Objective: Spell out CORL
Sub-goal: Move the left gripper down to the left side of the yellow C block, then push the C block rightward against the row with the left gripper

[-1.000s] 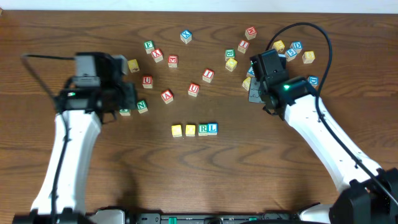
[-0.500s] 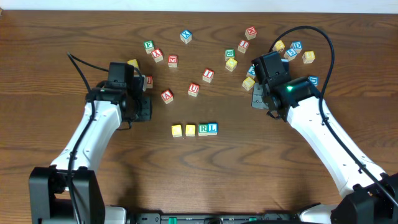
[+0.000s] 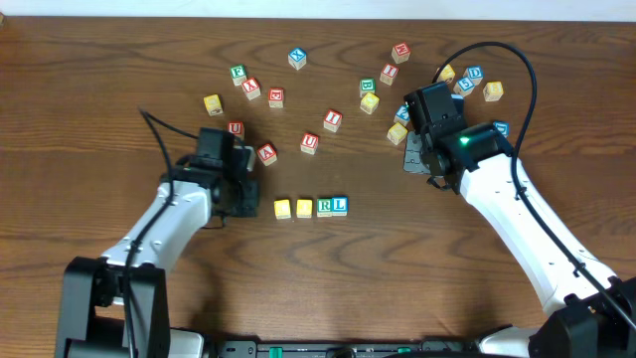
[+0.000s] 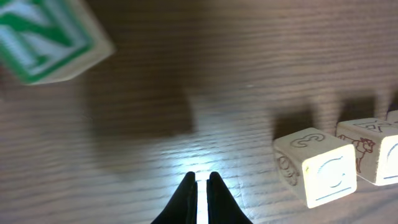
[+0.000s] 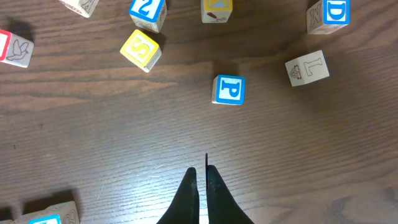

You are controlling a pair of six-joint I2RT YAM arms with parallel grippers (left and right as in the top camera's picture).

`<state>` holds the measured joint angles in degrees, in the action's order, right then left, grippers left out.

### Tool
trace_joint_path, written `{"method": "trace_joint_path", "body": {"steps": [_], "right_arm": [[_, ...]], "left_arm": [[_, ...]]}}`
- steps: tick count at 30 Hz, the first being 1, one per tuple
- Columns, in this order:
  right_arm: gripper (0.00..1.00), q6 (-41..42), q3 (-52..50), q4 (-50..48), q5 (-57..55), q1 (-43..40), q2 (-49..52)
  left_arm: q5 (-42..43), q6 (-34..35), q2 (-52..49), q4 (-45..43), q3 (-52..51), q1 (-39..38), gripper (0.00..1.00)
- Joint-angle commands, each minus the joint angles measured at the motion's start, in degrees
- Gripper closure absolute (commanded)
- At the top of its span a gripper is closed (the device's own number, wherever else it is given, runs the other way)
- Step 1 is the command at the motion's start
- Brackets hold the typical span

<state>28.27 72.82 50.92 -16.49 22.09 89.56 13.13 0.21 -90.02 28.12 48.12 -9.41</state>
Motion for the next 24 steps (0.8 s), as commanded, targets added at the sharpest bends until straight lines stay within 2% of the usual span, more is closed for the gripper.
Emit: {"method": "trace_joint_path", "body": {"steps": [1,4,9,24], "right_arm": [[0.99,1.03,1.11,-0.09,-0.96,-0.35,-0.83],[0.99,1.03,1.11,-0.04,-0.94,-0.35,-0.85],[0.99,1.03,1.11,0.11,-0.94,-0.35,-0.83],[0.99,1.03,1.11,0.74,-0.94,-0.35,-0.83]], "left_arm": [[-4.63,0.57,-0.02,-0.79,-1.40,-4.63,0.92],[-6.56,3.61,-0.11,-0.92,-1.79,-7.96,0.93],[-6.56,3.85,-0.22,-1.05,-2.05,-10.54,0.93],[-6.19,7.45,-0.24,-4.72,-3.28,-11.08,0.93]]}}
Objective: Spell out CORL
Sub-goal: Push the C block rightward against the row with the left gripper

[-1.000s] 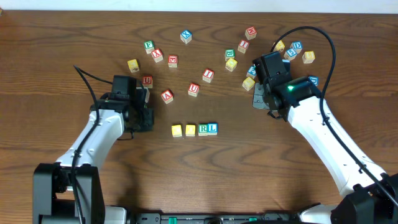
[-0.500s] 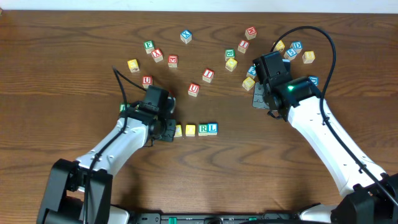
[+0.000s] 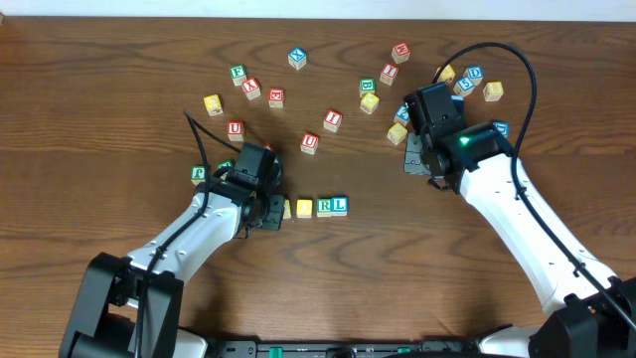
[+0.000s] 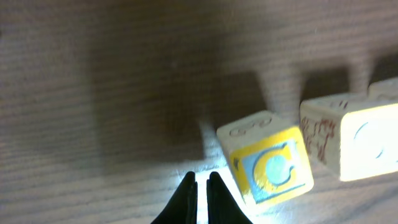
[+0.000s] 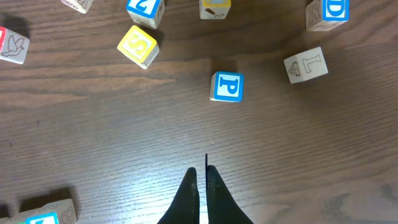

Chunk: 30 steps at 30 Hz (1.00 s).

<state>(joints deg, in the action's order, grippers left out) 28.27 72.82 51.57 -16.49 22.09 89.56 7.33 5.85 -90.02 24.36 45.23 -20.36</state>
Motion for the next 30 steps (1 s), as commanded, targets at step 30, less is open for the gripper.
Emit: {"method": "trace_joint_path", "body": {"steps": [30], "right_arm": [[0.99,0.98,1.11,0.07,-0.98,-0.35,-0.83]], "left_arm": [[6.75,1.75,-0.24,-2.58,-0.57,-0.24,0.92]]}}
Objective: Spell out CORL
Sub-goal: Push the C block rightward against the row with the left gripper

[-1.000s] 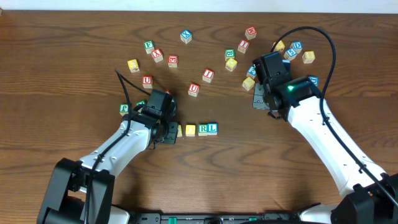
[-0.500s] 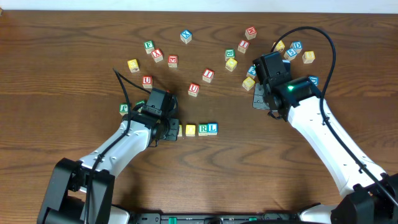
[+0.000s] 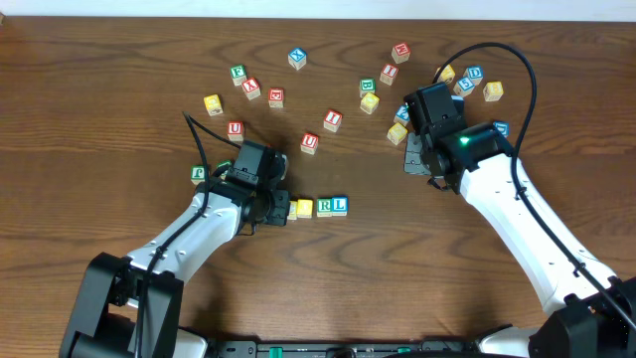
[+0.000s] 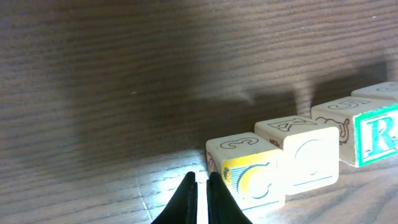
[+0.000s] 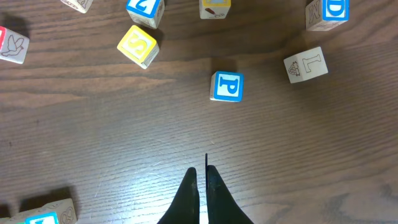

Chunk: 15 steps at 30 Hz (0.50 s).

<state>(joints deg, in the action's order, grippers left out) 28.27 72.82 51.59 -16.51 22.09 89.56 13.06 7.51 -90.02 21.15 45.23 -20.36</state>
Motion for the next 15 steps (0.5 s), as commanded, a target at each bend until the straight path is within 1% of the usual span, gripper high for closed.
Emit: {"method": "trace_joint_path", "body": {"steps": [1,9,15], "right_arm": [[0.99,0.96,1.11,0.04,-0.96,-0.35,-0.83],[0.99,0.81,1.11,-0.17,-0.94,-0.35,-0.83],[0.99,0.81,1.11,-0.20,-0.94,-0.35,-0.83]], "left_arm": [[1.03,0.09,-0.24,0.90,-0.61,-0.24,0.92],[0.46,2.93,-0.24,4.02,-1.09,-0.26,0.93],[0.46,2.89,-0.24,3.04,-1.11,-0.42,0.93]]}}
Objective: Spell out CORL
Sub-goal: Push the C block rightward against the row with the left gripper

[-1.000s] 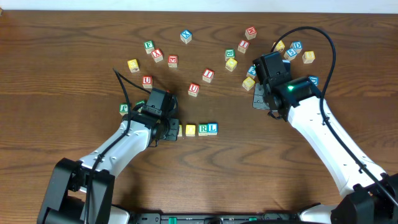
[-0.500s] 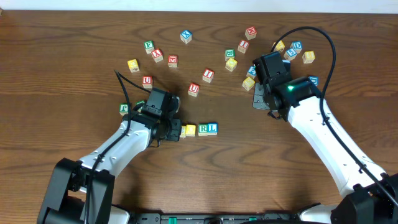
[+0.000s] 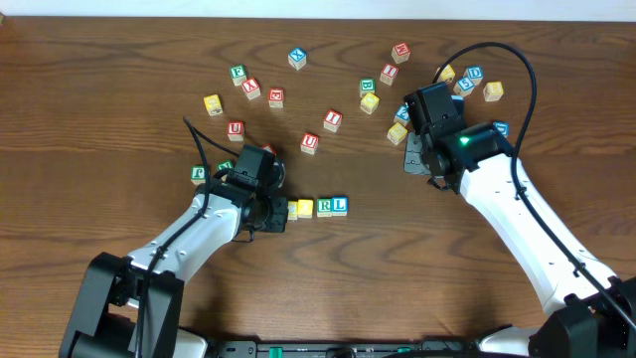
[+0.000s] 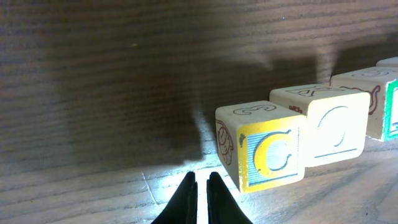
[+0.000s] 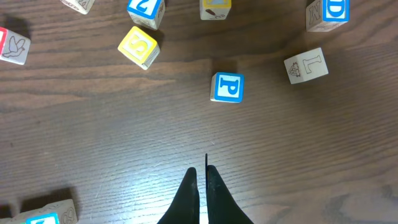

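Note:
A row of letter blocks lies mid-table: yellow C block (image 3: pixel 291 210), O block (image 3: pixel 305 208), R block (image 3: pixel 325 206) and L block (image 3: pixel 340 205). In the left wrist view the C block (image 4: pixel 270 152) stands against the O block (image 4: pixel 336 127), with the R block (image 4: pixel 392 109) at the right edge. My left gripper (image 4: pixel 199 180) is shut and empty, low over the wood just left of the C block; from overhead the left gripper (image 3: pixel 270 212) hides part of that block. My right gripper (image 5: pixel 200 174) is shut on nothing, over bare wood at the right gripper (image 3: pixel 417 164).
Loose blocks are scattered across the far half of the table. A blue P block (image 5: pixel 227 87), a white L block (image 5: pixel 306 66) and a yellow S block (image 5: pixel 140 46) lie ahead of the right gripper. A green block (image 3: pixel 199 174) sits left of the left arm.
My left gripper has shifted slightly, so the C block shows larger and more face-on beside its fingertips. The row of blocks and the right arm have not moved.
At first my left gripper was shut left of the row, with the C block a gap away from the O block. Then it was at the C block, which stood skewed. After that the C block sat straight against the O block, as now. The right arm stayed still.

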You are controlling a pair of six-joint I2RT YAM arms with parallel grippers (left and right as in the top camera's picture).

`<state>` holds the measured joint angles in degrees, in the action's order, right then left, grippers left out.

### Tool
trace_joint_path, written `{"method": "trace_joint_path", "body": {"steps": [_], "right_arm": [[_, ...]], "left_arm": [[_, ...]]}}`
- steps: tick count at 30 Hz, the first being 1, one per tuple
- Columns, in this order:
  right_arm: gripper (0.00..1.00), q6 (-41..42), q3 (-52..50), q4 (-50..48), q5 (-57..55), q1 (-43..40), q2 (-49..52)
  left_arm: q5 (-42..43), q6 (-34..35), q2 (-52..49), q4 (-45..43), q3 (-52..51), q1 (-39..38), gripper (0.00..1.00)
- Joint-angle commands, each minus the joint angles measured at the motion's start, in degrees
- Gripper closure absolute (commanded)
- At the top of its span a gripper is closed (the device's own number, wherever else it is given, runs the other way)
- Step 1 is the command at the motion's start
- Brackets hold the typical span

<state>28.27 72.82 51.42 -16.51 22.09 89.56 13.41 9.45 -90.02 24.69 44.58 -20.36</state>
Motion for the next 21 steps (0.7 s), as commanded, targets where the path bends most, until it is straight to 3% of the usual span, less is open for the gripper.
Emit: {"method": "trace_joint_path", "body": {"steps": [1,11,21], "right_arm": [[0.99,0.81,1.11,-0.02,-0.94,-0.35,-0.83],[0.99,0.81,1.11,-0.02,-0.94,-0.35,-0.83],[0.99,0.33,1.11,-0.22,-0.94,-0.35,-0.83]], "left_arm": [[0.13,0.94,-0.24,-0.68,-0.46,-0.57,0.93],[1.09,0.96,-0.24,-2.40,-0.46,-5.01,0.93],[-4.42,1.84,-0.24,-2.56,-0.46,-5.16,0.93]]}}
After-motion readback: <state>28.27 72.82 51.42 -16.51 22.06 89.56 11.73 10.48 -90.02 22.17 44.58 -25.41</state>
